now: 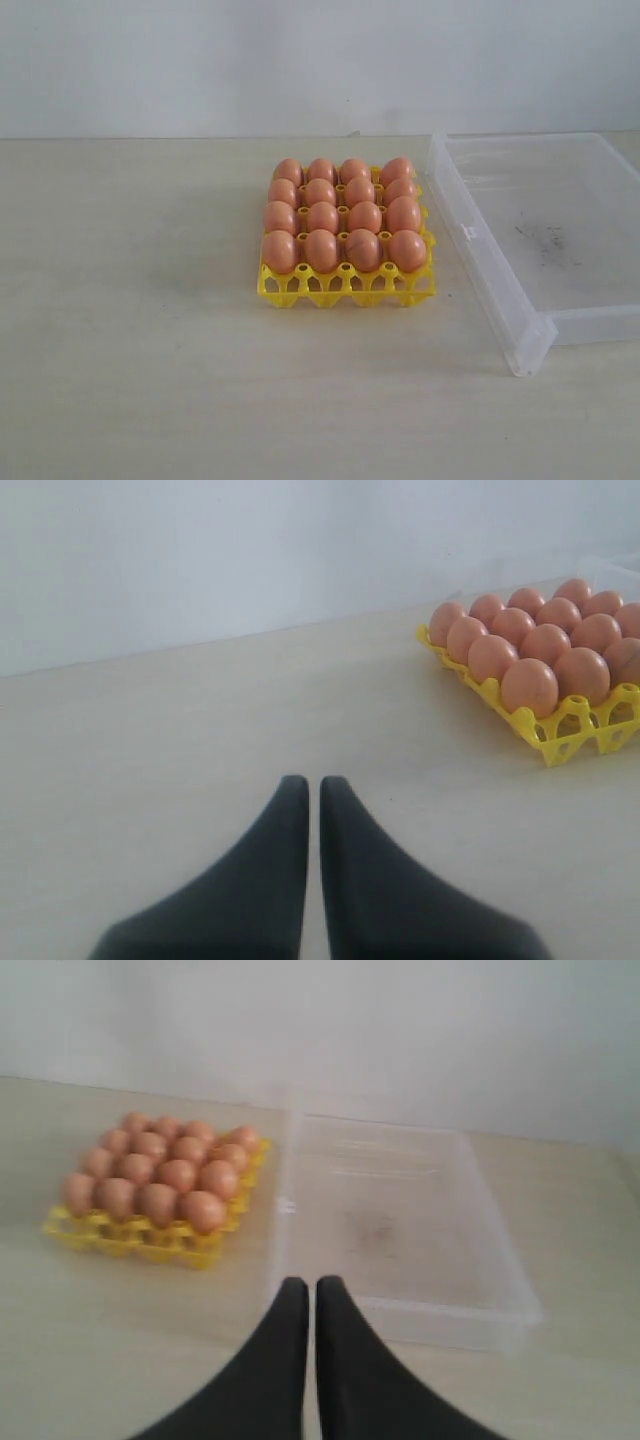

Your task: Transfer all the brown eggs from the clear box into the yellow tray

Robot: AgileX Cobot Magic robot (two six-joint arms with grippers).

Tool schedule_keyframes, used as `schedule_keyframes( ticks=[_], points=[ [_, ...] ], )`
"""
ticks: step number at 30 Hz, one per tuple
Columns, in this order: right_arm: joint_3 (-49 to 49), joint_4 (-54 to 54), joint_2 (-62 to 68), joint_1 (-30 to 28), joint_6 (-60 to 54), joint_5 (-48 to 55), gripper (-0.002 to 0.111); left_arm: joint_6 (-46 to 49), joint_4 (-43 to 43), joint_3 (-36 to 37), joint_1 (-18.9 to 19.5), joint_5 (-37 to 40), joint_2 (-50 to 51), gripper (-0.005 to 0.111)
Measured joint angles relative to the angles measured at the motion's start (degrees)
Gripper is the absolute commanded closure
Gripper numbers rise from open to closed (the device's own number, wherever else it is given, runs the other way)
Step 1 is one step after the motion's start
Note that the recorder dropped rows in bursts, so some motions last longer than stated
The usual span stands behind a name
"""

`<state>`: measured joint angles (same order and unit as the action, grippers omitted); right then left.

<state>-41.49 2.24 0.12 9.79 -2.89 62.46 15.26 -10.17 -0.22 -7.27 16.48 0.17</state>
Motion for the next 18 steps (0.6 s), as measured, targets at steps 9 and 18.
schedule_keyframes(
  ticks=[9,18],
  points=[
    [20.5,13.9,0.2,0.0,-5.8,-26.2,0.108,0.0,0.0,0.0,0.0,0.0,0.0,0.103],
    [28.3,11.8,0.2,0.0,-11.8,-46.1,0.108,0.0,0.0,0.0,0.0,0.0,0.0,0.103]
  ],
)
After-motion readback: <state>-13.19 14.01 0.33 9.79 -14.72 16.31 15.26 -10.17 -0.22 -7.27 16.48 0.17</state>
